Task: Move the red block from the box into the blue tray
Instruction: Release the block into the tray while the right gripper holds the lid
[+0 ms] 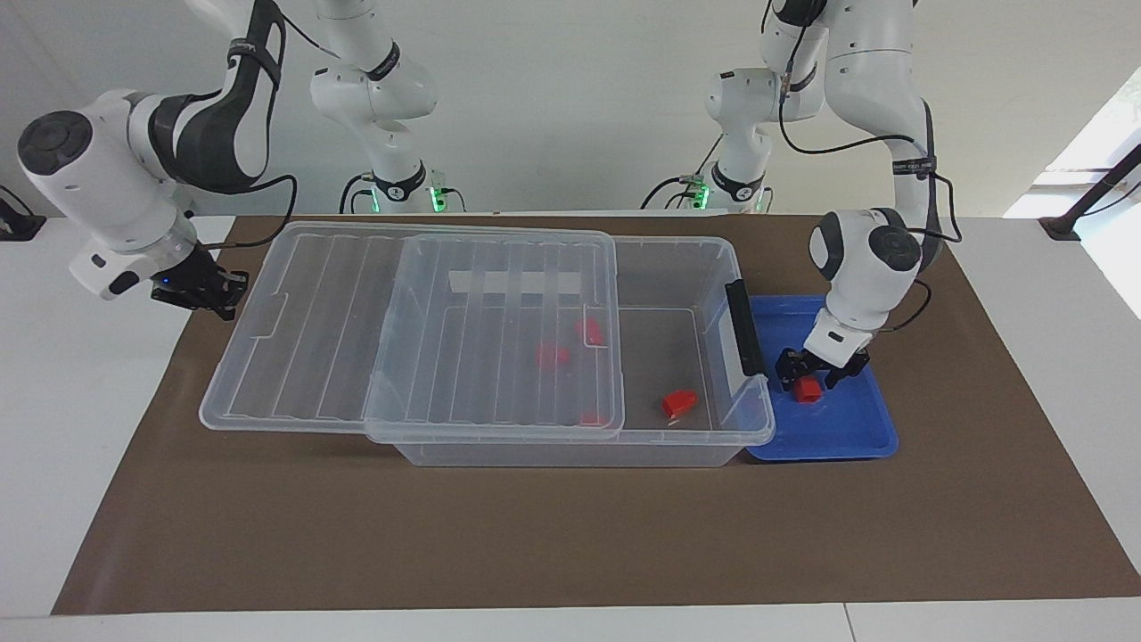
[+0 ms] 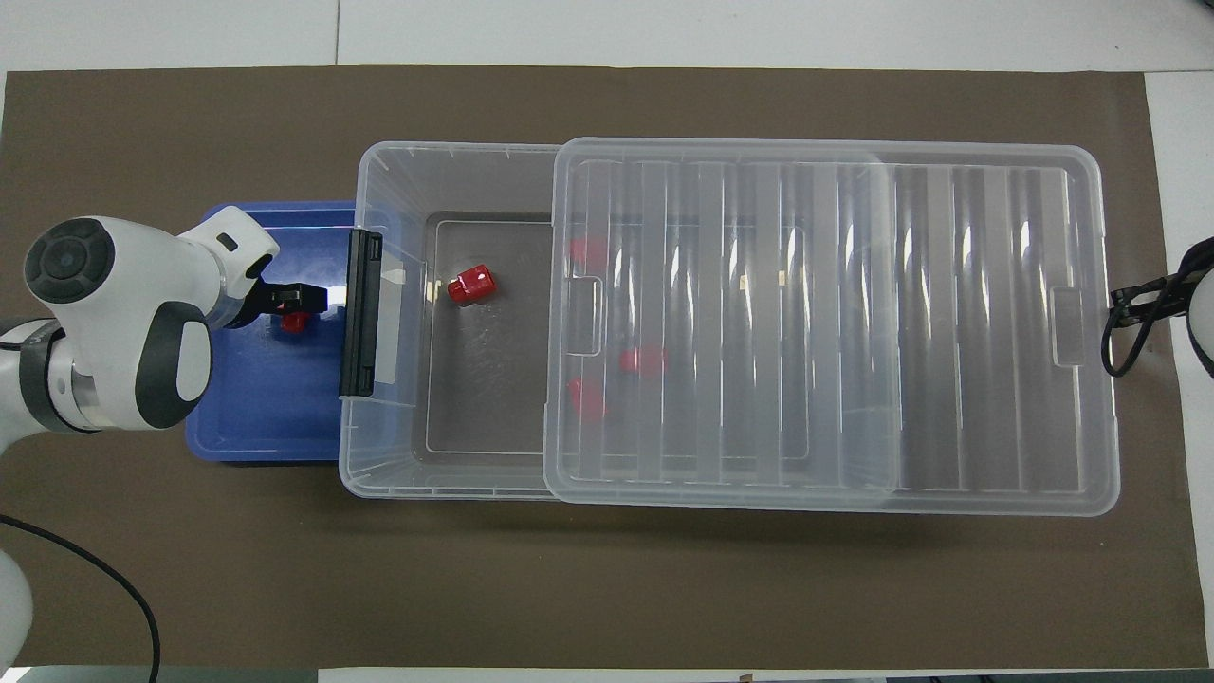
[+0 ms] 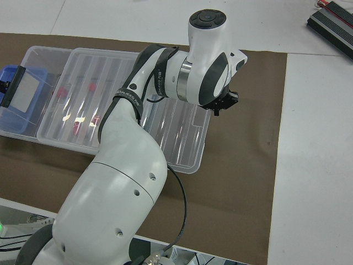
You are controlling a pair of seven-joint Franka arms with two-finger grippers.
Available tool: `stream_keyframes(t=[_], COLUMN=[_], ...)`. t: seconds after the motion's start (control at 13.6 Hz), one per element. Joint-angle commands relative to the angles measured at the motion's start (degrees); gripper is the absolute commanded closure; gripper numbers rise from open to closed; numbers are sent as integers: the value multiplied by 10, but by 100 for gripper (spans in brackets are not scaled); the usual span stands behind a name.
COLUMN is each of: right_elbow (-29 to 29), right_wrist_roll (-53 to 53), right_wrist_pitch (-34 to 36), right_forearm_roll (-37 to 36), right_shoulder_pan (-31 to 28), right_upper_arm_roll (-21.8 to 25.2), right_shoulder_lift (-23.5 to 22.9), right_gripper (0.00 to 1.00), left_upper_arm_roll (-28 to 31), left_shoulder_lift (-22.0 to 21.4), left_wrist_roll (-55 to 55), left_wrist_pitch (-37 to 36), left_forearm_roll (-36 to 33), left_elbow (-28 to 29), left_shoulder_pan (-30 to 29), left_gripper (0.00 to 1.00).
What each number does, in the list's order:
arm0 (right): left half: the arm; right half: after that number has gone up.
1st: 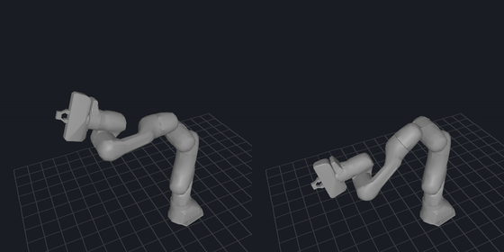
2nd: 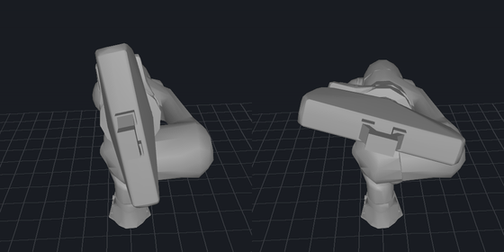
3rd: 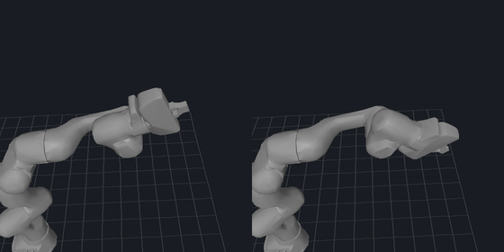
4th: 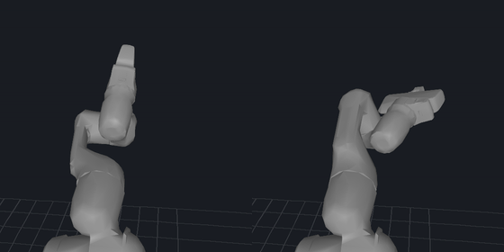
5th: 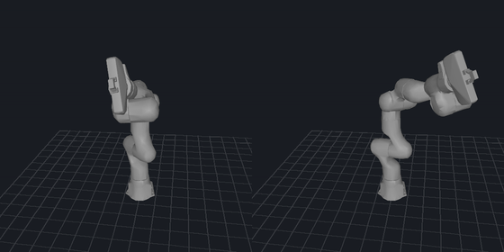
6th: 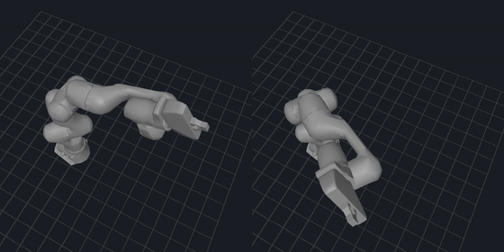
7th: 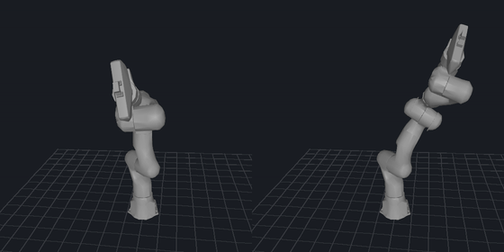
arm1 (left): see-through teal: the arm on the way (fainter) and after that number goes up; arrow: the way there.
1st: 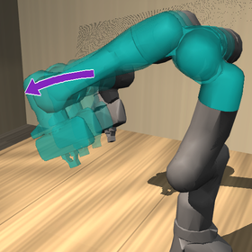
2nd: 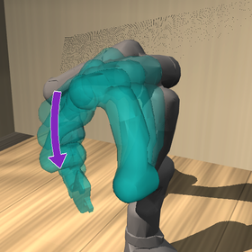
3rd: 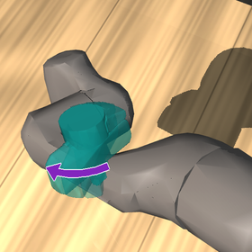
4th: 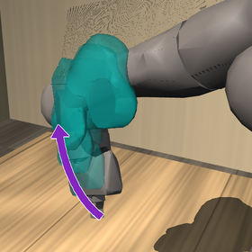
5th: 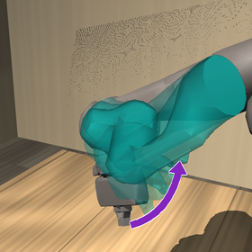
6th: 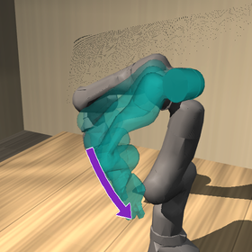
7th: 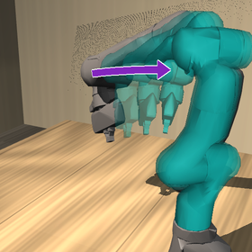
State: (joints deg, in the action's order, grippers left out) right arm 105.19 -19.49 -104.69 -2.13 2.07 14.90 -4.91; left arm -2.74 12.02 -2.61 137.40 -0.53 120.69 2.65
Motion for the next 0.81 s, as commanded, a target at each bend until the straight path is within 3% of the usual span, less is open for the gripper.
stream_keyframes(t=[0.0, 0.44, 0.74], right_elbow=[25, 31, 32], right_wrist_roll=[20, 59, 93], right_wrist_pitch=[-17, -23, -22], right_forearm_roll=[1, 1, 2], right_shoulder_pan=[-1, -1, -1], right_upper_arm_roll=[-15, -43, -70], right_shoulder_lift=[19, 17, 17], right_gripper=[100, 100, 100], left_upper_arm_roll=[-4, -5, -3], left_shoulder_lift=[-59, -82, -113], left_wrist_roll=[0, 1, 2], left_wrist_pitch=[-75, -275, -355], left_forearm_roll=[-6, -3, -1], left_elbow=[-10, -155, -207], left_shoulder_pan=[-1, -3, -7], left_gripper=[0, 0, 0])
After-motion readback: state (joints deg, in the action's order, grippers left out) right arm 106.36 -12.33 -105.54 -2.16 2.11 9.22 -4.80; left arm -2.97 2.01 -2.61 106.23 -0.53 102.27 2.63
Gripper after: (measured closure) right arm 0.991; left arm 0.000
